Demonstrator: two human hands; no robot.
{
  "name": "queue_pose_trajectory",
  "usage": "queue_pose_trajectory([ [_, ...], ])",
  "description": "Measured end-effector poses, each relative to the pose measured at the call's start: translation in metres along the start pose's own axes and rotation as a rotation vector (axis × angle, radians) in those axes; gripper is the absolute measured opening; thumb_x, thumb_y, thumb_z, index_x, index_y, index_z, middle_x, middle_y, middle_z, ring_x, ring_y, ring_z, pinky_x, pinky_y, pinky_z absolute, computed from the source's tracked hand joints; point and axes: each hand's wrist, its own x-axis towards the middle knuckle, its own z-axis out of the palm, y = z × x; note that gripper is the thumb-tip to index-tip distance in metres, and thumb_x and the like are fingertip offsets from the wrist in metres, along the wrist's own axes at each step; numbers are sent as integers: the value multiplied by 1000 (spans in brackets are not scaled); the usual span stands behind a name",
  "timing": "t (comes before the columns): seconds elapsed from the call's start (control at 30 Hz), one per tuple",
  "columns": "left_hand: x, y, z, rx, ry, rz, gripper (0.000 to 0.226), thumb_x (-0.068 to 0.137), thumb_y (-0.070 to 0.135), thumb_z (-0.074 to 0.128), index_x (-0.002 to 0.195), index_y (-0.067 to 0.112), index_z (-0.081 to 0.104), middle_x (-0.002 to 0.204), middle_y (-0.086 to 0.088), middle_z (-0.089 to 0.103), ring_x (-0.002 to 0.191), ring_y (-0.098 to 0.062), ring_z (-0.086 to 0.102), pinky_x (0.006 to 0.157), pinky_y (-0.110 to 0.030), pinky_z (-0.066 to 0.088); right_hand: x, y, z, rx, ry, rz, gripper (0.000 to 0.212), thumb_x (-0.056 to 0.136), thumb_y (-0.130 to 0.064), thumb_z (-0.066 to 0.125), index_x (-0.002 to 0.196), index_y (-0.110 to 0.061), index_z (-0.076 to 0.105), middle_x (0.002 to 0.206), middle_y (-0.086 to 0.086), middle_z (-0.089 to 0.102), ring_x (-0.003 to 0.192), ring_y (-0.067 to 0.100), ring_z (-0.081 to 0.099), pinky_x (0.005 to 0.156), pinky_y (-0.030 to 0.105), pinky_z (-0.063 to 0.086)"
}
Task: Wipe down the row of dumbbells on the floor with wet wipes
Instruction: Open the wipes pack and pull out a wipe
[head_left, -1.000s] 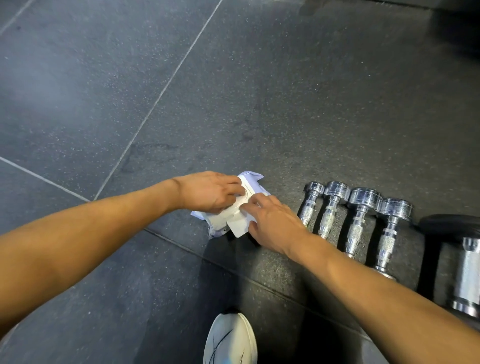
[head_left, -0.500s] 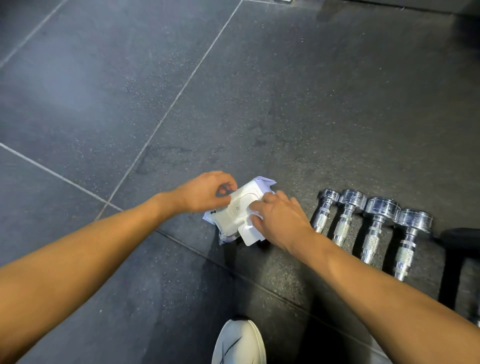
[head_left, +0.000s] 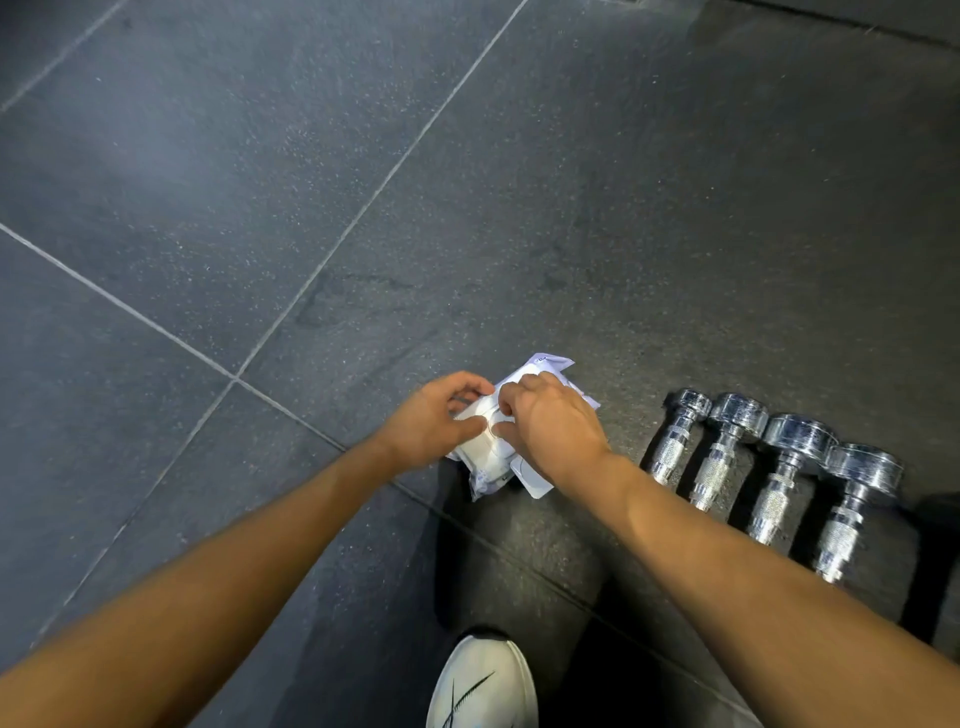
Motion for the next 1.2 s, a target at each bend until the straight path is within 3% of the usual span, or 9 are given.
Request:
queue_pose_trajectory([
  [0.1,-1,-3,3,26,23,1,34,90,8,72,121,21,65,116,-1,69,105,-15,67,84,-25,57,-4,-4,0,-58,19,-21,35,102,-36,50,130,-16,55,125,4,58,121,23,51,94,32,40],
  [0.27,-4,-6,9,39,72,16,32,91,13,70,119,27,65,115,6,68,103,-4,65,89,-18,52,0,-13,11,-249,-3,-22,34,100,-24,50,131,-10,53,121,10,60,117,28,53,95,37,45],
  [0.37,-4,-6,13,-25,98,-22,27,92,19,69,117,30,67,114,6,69,104,-5,66,93,-25,54,3,-16,16,-342,-14,-36,30,99,-20,48,126,-8,55,118,11,63,113,29,57,90,37,45],
  [0.57,-5,-8,24,-62,165,-53,33,82,29,73,110,43,64,111,6,69,104,-11,67,96,-43,56,13,-15,21,-238,21,25,32,99,-23,46,126,-9,56,119,11,63,113,27,57,93,35,43],
  [0.8,-4,-7,28,-158,213,-84,34,78,16,75,107,32,66,108,-1,68,99,-18,67,85,-32,58,7,4,22,-127,24,53,29,96,-12,44,121,-5,56,116,14,58,109,30,54,90,37,46],
  [0.9,-9,-12,27,-252,191,-112,34,87,6,75,114,24,68,113,-1,71,105,-19,68,81,-25,59,13,23,-4,-61,88,178,26,97,-13,45,115,-9,63,117,11,66,110,29,60,86,35,48],
  [1.0,-12,-15,21,-328,166,-102,34,88,9,78,119,21,70,114,3,74,106,-18,70,87,-30,59,4,7,-9,-87,32,48,22,96,-23,48,104,-13,66,109,8,69,91,29,64,68,32,44],
  [1.1,-12,-13,20,-351,160,-115,35,88,10,78,121,21,71,112,6,75,104,-13,72,85,-28,58,-2,-7,5,-104,34,-41,36,97,-43,50,118,-15,61,115,5,64,106,23,61,70,28,33],
  [1.2,-13,-10,23,-326,176,-114,34,89,11,76,121,23,71,113,9,74,104,-10,71,86,-27,58,8,-3,7,-154,50,-47,42,102,-45,46,124,-12,57,118,8,62,112,23,60,75,29,33],
])
